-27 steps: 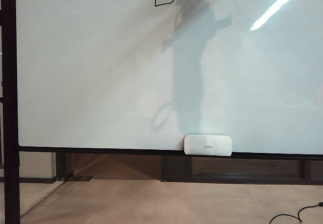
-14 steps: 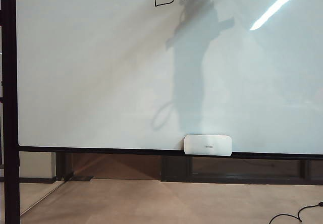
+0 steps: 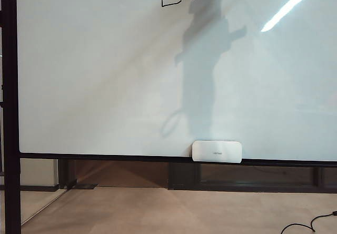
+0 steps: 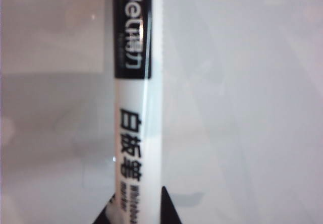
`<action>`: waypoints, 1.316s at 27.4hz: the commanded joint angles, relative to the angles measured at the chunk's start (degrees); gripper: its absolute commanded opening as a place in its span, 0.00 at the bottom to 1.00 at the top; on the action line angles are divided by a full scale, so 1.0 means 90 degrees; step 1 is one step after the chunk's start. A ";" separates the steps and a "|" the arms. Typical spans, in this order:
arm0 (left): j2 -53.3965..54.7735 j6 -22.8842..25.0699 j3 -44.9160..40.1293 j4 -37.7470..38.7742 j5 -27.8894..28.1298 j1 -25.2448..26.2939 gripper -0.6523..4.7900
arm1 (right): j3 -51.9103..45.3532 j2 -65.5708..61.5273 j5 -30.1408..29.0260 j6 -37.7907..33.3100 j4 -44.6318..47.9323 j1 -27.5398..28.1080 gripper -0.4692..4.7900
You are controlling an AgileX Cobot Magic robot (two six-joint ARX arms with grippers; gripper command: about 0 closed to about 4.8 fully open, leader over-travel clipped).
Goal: Reach to the right to find the marker pen, pick it up, and write the number 20 on the whiteboard.
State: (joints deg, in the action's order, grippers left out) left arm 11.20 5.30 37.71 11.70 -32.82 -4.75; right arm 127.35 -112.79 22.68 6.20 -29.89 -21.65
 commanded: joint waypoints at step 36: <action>-0.0005 0.0036 0.0017 -0.0185 0.0121 0.0017 0.11 | 0.0000 -0.0529 -0.1241 -0.0391 -0.1081 0.0379 0.09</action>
State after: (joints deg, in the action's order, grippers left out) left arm 11.20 5.56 37.71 10.92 -31.90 -4.73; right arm 127.31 -117.36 13.10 2.92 -41.85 -18.44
